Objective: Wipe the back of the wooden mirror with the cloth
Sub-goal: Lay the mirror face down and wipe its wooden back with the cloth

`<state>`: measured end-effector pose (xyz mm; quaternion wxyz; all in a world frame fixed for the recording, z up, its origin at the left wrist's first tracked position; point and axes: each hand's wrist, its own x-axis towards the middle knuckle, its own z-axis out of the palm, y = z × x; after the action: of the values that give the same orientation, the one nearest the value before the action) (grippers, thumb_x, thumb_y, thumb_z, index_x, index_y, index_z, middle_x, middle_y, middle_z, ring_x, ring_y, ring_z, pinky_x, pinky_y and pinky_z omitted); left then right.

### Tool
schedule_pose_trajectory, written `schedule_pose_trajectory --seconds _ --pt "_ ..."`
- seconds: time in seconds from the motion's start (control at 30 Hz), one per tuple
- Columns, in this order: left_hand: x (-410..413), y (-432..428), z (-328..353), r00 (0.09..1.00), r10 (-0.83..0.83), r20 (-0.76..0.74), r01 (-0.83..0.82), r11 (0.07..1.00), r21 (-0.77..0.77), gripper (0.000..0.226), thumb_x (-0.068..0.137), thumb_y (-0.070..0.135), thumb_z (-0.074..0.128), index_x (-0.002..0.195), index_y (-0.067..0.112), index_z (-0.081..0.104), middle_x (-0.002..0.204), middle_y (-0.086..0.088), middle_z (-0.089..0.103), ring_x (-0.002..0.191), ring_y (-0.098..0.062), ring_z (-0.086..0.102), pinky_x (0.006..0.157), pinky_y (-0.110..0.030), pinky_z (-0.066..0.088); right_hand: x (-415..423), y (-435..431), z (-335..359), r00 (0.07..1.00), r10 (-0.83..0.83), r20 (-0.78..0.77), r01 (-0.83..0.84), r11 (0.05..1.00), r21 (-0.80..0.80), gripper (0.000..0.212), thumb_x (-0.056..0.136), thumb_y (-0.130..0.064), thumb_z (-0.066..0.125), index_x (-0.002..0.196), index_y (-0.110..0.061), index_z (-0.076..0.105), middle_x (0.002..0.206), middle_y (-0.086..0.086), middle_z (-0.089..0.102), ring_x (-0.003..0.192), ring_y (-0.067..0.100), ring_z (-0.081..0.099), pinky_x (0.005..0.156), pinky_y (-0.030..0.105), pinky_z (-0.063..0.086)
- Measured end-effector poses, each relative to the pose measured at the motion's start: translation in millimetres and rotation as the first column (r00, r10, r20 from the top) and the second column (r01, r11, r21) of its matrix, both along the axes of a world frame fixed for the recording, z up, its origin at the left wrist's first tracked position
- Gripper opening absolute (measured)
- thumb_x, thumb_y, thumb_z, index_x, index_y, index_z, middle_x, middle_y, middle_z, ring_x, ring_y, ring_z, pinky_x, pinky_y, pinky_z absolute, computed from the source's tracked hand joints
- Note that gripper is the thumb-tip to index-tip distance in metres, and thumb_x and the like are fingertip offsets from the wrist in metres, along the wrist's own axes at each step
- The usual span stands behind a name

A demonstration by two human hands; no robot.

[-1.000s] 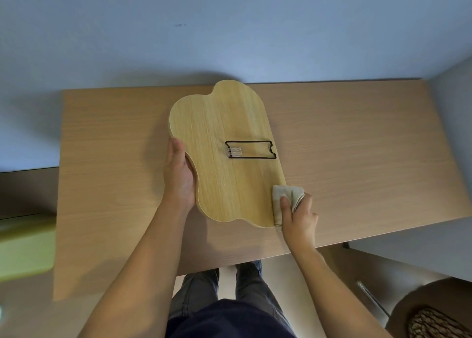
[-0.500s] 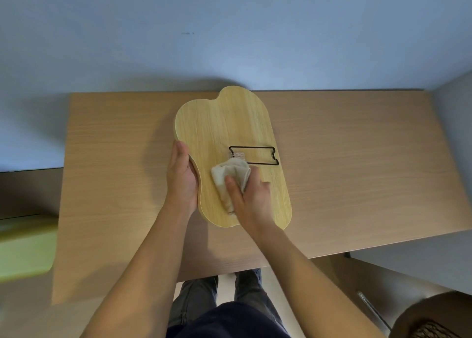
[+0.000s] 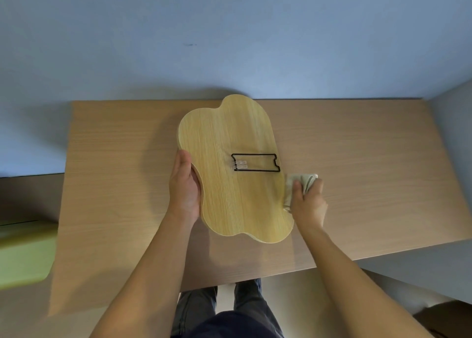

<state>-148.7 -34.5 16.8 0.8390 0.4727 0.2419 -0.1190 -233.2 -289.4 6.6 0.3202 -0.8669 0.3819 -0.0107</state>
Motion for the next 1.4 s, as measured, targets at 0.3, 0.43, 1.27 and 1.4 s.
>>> schedule_pose_trajectory --seconds 0.3,0.43,1.27,1.4 --pt "1 0 1 1.0 0.013 -0.007 -0.013 1.0 -0.012 0.047 0.108 0.042 0.047 0.148 0.02 0.057 0.14 0.006 0.072 0.132 -0.012 0.066 0.109 -0.033 0.053 11 108 25 0.872 0.438 0.22 -0.453 0.891 0.021 0.027 0.098 -0.055 0.043 0.097 -0.028 0.043 0.067 -0.014 0.057 0.06 0.013 0.059 0.075 0.04 0.051" --pt "2 1 1 1.0 0.009 -0.005 -0.009 1.0 0.009 0.046 0.108 0.044 0.046 0.147 0.024 0.059 0.137 0.009 0.074 0.13 -0.011 0.067 0.106 -0.032 0.053 4 63 1 0.942 0.298 0.151 -0.303 0.953 0.008 0.038 0.101 -0.047 0.05 0.1 -0.009 0.054 0.061 0.006 0.064 0.054 0.034 0.061 0.064 0.045 0.054" --pt "3 2 8 1.0 -0.001 0.012 0.002 0.997 -0.081 0.039 0.109 0.041 0.044 0.133 0.023 0.07 0.125 -0.001 0.079 0.115 -0.016 0.075 0.087 -0.027 0.06 128 139 43 0.776 0.628 0.057 -0.55 0.717 -0.428 0.03 0.104 -0.04 0.043 0.106 -0.013 0.056 0.074 -0.003 0.062 0.068 0.023 0.057 0.08 0.043 0.037" --pt "5 1 9 1.0 -0.005 -0.013 0.004 0.997 -0.082 0.041 0.106 0.044 0.047 0.134 0.025 0.069 0.131 0.001 0.078 0.121 -0.015 0.073 0.086 -0.025 0.061 139 130 42 0.832 0.555 -0.006 -0.509 0.758 -0.409 0.032 0.105 -0.039 0.037 0.112 -0.013 0.053 0.071 -0.003 0.061 0.065 0.023 0.058 0.079 0.042 0.036"
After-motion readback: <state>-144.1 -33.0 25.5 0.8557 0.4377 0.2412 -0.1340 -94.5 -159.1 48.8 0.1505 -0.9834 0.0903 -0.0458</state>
